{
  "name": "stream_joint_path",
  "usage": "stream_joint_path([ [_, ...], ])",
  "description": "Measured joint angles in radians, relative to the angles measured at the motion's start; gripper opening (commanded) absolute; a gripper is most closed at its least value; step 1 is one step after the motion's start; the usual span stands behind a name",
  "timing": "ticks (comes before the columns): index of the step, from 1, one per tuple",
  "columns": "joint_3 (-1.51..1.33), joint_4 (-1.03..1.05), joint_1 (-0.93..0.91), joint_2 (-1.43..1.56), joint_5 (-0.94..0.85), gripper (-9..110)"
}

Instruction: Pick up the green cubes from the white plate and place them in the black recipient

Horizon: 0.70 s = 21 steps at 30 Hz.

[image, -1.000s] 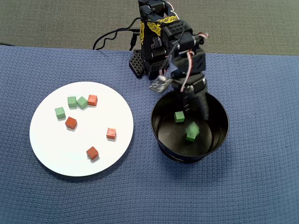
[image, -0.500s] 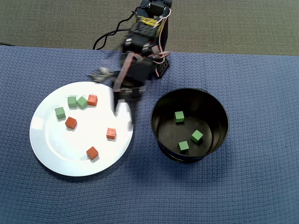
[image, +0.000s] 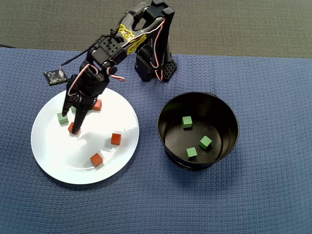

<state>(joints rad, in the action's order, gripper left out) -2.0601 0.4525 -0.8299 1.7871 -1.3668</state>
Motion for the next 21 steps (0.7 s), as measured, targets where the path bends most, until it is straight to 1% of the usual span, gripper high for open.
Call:
stream_joint_path([
  [11, -0.029, -0.025, -0.112, -0.097, -0.063, 23],
  [15, -0.011, 0.021, -0.118, -0.152, -0.063, 23],
  [21, 0.028, 0.023, -0.163, -0.235, -0.078, 24],
])
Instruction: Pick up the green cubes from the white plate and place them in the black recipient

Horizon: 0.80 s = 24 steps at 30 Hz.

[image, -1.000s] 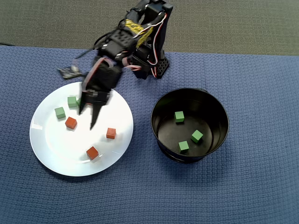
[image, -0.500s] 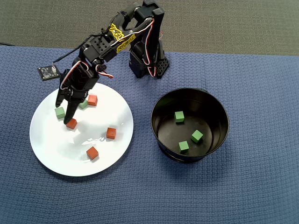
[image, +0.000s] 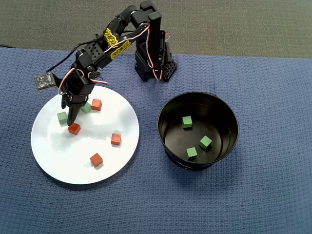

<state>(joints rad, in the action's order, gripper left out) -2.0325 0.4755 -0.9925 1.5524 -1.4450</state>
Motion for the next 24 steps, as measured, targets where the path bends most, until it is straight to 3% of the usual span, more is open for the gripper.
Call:
stream_joint_path([
  [24, 0.080, -0.028, -0.029, -0.135, 0.002, 19],
])
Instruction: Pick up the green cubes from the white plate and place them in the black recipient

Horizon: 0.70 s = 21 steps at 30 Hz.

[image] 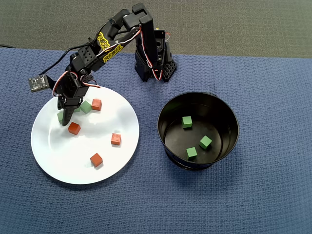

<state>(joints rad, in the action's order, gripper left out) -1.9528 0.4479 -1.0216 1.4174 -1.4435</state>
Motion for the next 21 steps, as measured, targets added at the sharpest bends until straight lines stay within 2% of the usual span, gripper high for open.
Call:
stream_joint_path([
  [15, 0.008, -0.057, -0.006, -0.060, -0.003, 0],
  [21, 0.011, -0.072, -0.008, -0.063, -0.003, 0],
])
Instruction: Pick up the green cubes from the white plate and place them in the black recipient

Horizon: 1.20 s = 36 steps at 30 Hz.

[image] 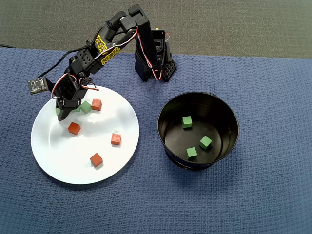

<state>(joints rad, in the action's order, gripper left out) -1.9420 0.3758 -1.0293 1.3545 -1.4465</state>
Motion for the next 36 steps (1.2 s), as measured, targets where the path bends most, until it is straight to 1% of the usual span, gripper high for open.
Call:
stream_joint_path([
  [5, 0.017, 0.046, 0.002, 0.014, 0.037, 0],
  [15, 0.075, 0.377, 0.124, 0.319, 0.184, 0],
  [19, 0.084, 0.476, 0.193, 0.448, 0.261, 0],
  [22, 0.083, 0.540, 0.293, 0.551, 0.330, 0],
  [27, 0.075, 0.663, 0.520, 0.698, 0.512, 0],
  [32, 0.023, 0.790, 0.821, 0.836, 0.730, 0],
  [36, -0.006, 0.822, 1.089, 0.897, 0.920, 0],
])
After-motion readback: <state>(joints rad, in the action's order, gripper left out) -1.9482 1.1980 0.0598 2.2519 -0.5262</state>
